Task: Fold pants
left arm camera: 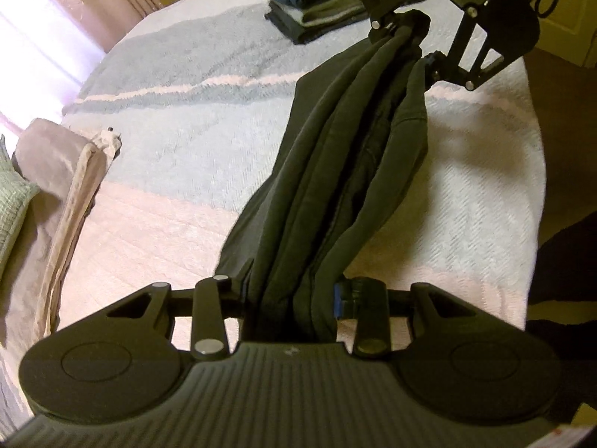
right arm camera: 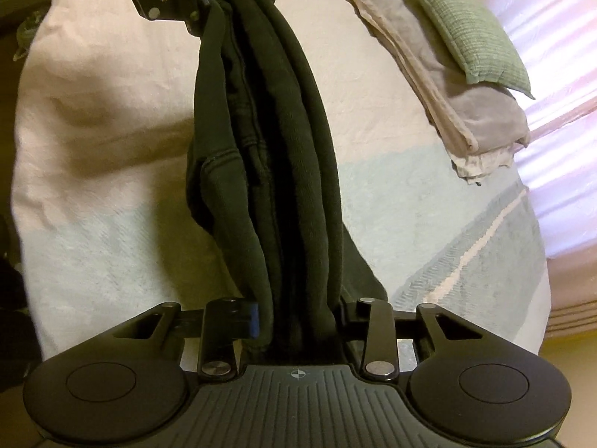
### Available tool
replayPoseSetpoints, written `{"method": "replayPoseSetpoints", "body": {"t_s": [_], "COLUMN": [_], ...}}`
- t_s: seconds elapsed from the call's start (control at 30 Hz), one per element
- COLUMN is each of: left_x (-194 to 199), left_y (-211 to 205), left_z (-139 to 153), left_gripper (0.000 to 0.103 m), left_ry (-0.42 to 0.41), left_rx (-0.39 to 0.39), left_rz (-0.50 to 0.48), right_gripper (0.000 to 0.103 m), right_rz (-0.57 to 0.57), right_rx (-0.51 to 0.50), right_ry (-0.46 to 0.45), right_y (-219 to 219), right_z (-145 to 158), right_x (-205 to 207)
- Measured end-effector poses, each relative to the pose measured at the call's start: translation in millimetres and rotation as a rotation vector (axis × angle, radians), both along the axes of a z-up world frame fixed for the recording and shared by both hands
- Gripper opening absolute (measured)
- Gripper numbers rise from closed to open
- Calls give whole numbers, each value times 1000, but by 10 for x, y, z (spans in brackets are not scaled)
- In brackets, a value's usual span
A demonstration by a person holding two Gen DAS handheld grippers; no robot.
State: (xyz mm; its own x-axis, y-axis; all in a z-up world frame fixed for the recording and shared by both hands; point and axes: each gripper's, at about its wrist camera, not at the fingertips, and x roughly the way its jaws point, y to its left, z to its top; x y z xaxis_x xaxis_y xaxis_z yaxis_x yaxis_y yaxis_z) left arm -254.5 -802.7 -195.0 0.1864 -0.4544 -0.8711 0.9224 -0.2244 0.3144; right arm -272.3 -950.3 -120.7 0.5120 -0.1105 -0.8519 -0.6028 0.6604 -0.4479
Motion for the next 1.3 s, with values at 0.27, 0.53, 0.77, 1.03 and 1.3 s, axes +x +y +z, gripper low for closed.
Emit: {"method": "replayPoseSetpoints", "body": {"t_s": [0.27, 0.53, 0.77, 1.03, 1.3], "left_x": [-160, -481, -823, -1032, -1050], "left_y": [-6, -675, -2189, -4371, -5192], "left_z": [415, 950, 1473, 1451, 361], "left_gripper": [34, 33, 33, 33, 33], "left_ry": [14, -5, -56, -135, -167], "left_rx": [-31, -111, -247, -380, -350], "left_rz": [-86, -266, -438, -495, -517], "right_gripper": [32, 31, 31, 31, 33], "right_rz": [-79, -247, -411, -557, -644], "right_rx": [3, -29, -138, -248, -289], "right_ry": [18, -35, -140, -229, -244], "right_y": [-9, -495, -1722, -3616, -4365], "right_z": [523, 1109, 1804, 1974, 1111], "right_x": [-238, -714, -995, -810, -678]}}
